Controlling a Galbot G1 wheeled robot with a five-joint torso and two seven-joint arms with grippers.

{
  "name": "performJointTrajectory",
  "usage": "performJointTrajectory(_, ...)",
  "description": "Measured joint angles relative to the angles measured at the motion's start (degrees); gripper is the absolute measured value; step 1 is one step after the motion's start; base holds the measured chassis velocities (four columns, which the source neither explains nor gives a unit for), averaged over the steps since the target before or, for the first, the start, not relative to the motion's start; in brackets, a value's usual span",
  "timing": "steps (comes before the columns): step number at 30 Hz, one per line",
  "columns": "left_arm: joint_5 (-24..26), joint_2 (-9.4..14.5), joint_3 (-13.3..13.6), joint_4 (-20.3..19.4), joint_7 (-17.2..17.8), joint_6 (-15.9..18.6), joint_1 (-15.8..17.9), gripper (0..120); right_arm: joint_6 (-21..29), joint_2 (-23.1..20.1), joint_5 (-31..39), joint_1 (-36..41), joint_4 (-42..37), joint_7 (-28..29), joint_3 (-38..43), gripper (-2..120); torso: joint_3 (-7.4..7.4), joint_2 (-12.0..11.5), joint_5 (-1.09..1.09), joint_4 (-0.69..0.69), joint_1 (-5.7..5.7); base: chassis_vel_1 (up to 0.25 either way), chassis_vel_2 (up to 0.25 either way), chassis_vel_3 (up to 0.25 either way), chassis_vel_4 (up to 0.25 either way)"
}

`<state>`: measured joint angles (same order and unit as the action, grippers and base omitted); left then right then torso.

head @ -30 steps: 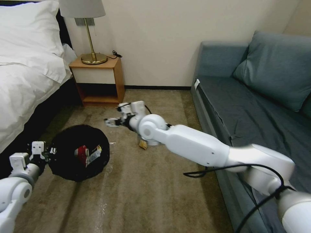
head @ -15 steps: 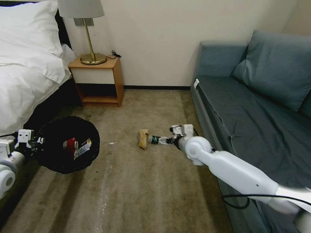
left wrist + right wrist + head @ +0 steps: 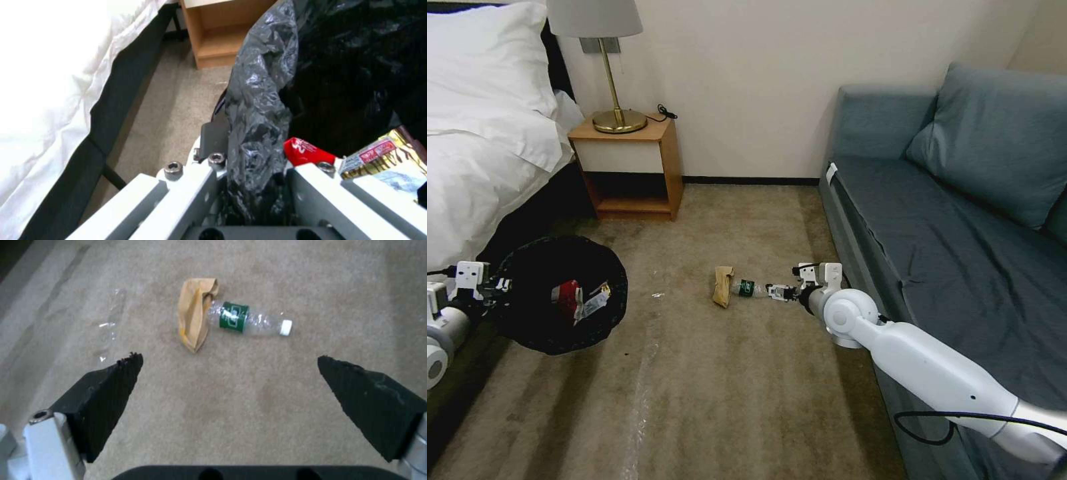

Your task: Pick up the trash bin, then pick up the garbage on the floor and place it into the trash bin.

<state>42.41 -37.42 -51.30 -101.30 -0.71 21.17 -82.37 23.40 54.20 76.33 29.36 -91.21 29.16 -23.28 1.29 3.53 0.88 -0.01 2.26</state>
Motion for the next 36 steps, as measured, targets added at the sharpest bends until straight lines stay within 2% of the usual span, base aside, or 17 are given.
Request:
performJointTrajectory(17,0.2,0.0,-2.9,-0.2,-0.8,-0.6,-2.0,1,-0.9,1.8,-0.6,-1.4,1.7,-1.4,-3.0,100,0.00,0.0,0.00,-0.01,0.00,-0.030,0.032,0.034,-0.027)
performJointTrajectory(32,-0.1,-0.8,-2.9,-0.3,-0.7,-0.7,-2.0,1,-0.9,3.6,-0.8,-2.4,2.7,-1.3,-5.0,100,0.00,0.0,0.00,-0.01,0.00,-0.073,0.080,0.072,-0.083)
performJointTrajectory(36,-0.1,-0.8,-3.6,0.3,-0.8,-0.8,-2.3,1,-0.9,3.9,-0.8,-2.7,3.2,-1.3,-5.4,100,0.00,0.0,-0.01,0.00,0.00,-0.076,0.077,0.090,-0.069)
